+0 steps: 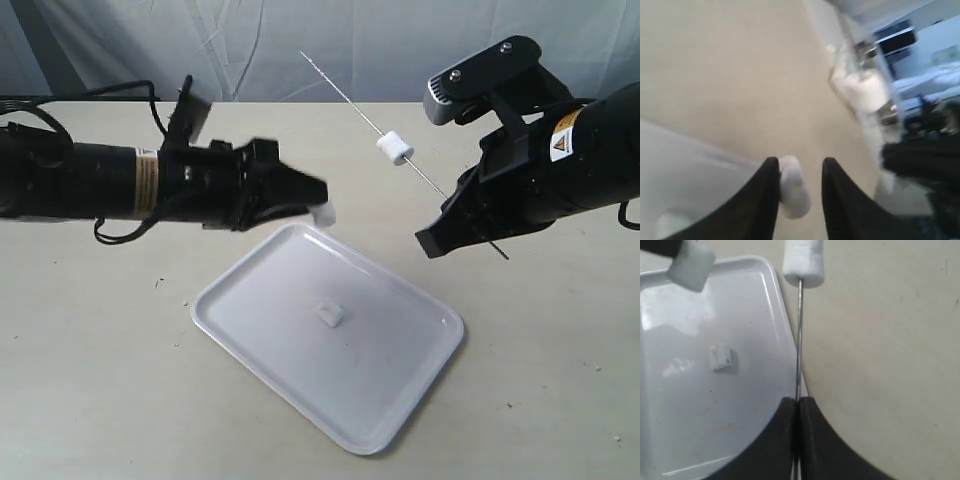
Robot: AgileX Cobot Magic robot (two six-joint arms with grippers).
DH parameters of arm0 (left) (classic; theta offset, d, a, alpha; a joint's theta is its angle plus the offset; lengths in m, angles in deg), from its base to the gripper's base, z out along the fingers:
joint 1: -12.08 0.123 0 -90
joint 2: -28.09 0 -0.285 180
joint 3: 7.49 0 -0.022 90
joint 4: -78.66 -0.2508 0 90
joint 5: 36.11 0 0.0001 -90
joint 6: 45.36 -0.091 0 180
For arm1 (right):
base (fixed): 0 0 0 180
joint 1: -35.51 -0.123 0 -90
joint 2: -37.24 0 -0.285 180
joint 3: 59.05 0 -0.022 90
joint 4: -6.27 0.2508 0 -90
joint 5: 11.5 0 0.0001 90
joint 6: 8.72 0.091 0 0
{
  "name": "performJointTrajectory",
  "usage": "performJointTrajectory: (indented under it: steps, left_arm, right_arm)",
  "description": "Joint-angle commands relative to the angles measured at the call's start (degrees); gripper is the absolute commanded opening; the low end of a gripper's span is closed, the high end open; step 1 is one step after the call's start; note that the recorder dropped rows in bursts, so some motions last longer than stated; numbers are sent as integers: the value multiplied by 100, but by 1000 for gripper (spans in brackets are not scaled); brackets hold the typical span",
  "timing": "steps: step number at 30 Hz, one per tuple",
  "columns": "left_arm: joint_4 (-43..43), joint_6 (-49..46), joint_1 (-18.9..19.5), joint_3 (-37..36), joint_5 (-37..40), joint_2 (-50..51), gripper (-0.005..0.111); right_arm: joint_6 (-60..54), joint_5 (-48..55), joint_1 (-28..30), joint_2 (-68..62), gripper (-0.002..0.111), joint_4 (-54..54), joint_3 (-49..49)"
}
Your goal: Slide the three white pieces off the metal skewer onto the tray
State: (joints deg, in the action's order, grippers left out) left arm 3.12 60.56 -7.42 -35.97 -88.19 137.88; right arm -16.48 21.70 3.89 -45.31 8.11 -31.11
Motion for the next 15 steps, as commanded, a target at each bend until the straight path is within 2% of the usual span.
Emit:
performJointTrajectory:
  steps: [1,4,7,8,9,11,13,15]
  left_arm:
    - [-2323,1398,-102,0,1065,0,30]
    - [-1936,1309,-102,0,575,0,30]
    - [-1008,592,-102,0,87,0,30]
    - [-967,298,-112,0,131,0,30]
    - [-1169,28,-177,0,477,0,30]
    - [-2025,661,-282,0,1249,51,30]
    - [-2421,692,-292,38,1124,77,32]
    - [-2413,-26,-292,48,951,77,36]
  right_arm:
    - [2,-59,13,-129,-1,64,-14]
    - [-36,-59,13,-238,-1,258,-14]
    - [-62,-35,13,-328,-1,271,-14]
    - [-78,-35,13,-339,-1,271,-14]
    - [-78,-46,13,-349,-1,271,-14]
    - [-78,-47,13,-363,-1,271,-14]
    - [-78,-47,13,-363,-1,271,-14]
    - [-78,-70,13,-362,-1,271,-14]
